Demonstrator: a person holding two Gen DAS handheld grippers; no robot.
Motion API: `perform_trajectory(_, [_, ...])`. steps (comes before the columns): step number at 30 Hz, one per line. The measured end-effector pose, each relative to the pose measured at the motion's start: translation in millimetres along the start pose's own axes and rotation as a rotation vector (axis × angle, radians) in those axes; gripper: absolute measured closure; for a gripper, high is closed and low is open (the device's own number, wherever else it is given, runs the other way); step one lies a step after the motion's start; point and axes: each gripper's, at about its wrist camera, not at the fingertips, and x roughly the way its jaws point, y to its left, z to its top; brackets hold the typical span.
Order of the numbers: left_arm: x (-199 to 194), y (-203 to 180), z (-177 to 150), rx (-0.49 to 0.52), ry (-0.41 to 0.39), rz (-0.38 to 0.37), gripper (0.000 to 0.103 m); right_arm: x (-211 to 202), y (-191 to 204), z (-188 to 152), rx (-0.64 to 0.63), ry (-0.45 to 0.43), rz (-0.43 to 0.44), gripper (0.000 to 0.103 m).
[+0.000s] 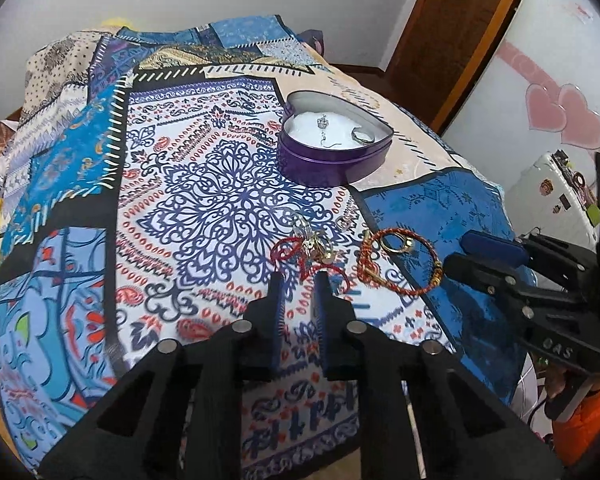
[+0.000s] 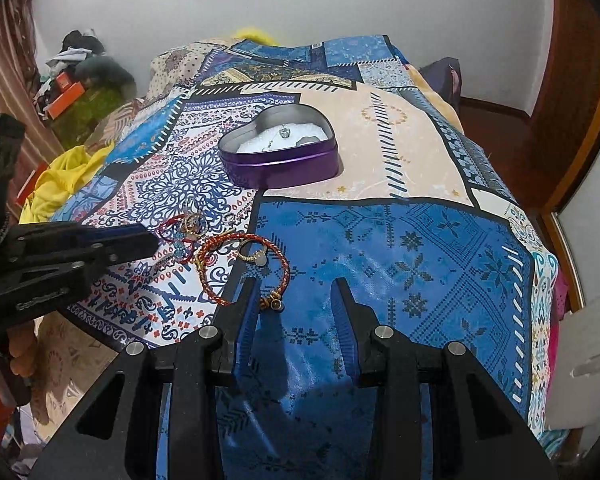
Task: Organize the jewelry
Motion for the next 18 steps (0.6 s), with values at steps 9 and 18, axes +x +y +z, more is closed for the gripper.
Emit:
perform_trajectory(9, [8,0,3,-0.005,-0.016,0.046,0.103,3,2,2,0.007,-0.001,0.011,0.07])
perform_trajectory(18, [-18,9,1,-0.034,-0.067,0.034,0.103,11,16,-3,-0.043,0.004,0.007,0.07])
